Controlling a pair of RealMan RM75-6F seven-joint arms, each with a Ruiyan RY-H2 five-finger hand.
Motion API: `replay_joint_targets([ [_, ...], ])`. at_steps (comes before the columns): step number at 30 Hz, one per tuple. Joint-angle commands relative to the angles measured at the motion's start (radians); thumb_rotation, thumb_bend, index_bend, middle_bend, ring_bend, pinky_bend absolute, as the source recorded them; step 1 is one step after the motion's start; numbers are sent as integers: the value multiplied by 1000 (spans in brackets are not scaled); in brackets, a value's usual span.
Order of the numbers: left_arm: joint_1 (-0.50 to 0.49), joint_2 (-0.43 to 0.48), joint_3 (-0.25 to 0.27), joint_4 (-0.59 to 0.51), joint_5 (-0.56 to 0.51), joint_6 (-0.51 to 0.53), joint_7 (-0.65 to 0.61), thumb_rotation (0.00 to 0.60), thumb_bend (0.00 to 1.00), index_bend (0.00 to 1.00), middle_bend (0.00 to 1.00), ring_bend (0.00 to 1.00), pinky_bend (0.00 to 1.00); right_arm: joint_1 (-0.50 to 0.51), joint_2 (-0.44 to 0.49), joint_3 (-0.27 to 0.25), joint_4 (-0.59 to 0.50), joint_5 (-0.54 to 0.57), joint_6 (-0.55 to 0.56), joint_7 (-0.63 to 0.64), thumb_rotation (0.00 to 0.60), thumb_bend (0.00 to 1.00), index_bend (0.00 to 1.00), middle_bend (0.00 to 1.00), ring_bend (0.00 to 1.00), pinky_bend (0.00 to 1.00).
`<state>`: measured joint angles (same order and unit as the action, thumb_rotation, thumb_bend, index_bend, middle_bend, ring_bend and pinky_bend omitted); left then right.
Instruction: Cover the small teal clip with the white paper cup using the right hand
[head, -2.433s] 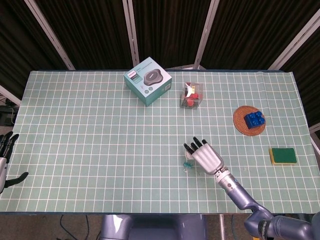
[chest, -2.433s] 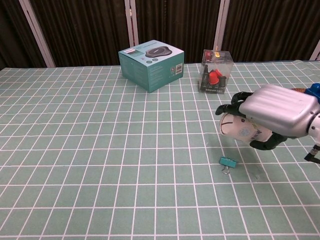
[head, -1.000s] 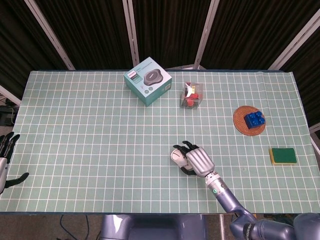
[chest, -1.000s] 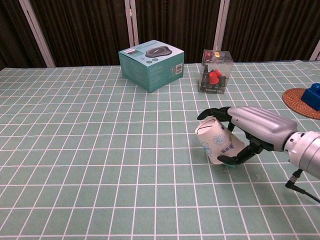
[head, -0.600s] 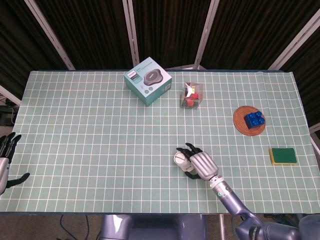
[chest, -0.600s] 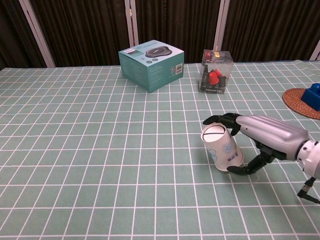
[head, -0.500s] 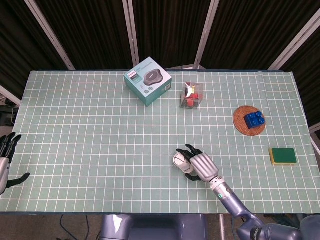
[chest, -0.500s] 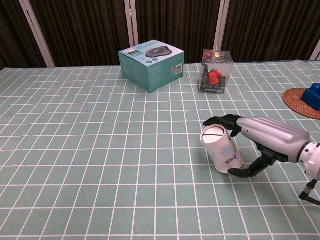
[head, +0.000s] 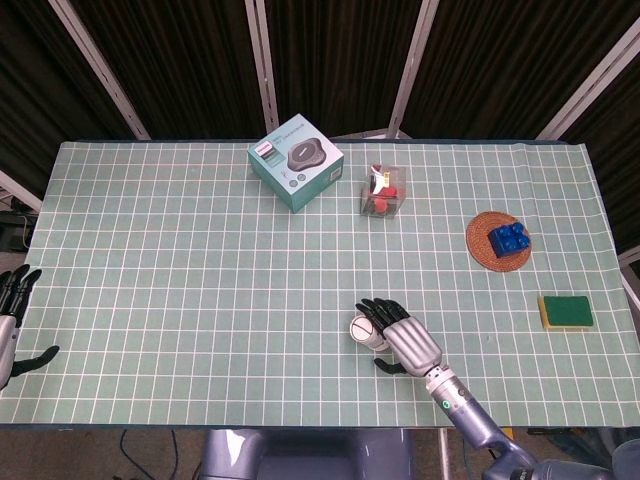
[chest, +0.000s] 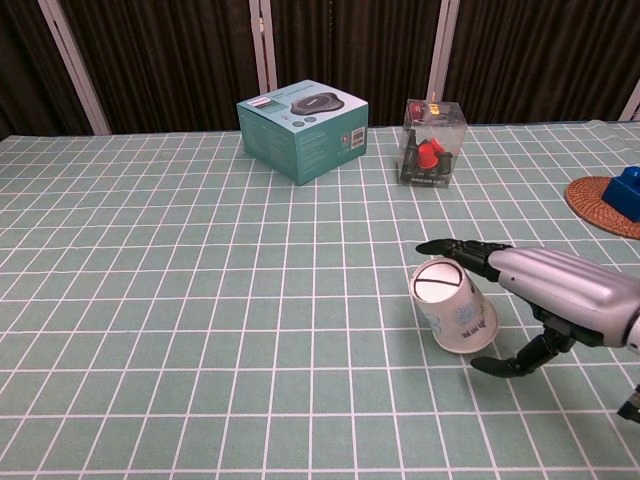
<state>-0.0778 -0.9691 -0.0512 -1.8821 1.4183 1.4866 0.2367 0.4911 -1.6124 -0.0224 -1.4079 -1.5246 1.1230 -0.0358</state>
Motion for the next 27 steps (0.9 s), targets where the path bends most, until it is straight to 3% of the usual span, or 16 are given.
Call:
replay_joint_targets([
  [1, 1, 1, 1, -1, 2, 1, -1, 600, 0, 0, 0, 0, 0, -6, 11, -2, -12, -8, 11, 7, 600, 177, 0, 0, 0, 53],
  [10, 7, 9, 5, -10, 17, 12, -12, 600, 0, 0, 0, 0, 0, -34, 93, -13, -106, -47, 70, 1, 600, 166, 0, 0, 0, 0],
  [17, 20, 12, 9, -15, 46, 45, -9, 600, 0, 0, 0, 0, 0, -74, 190, -28, -142, -115, 175, -14, 600, 156, 0, 0, 0, 0],
  [24, 31, 13, 18, -19, 77, 63, -19, 600, 0, 0, 0, 0, 0, -111, 291, -21, -28, -242, 358, -37, 600, 147, 0, 0, 0, 0],
  [27, 36, 11, 22, -16, 88, 72, -20, 600, 0, 0, 0, 0, 0, -137, 327, -10, 54, -278, 453, -46, 600, 45, 0, 0, 0, 0],
])
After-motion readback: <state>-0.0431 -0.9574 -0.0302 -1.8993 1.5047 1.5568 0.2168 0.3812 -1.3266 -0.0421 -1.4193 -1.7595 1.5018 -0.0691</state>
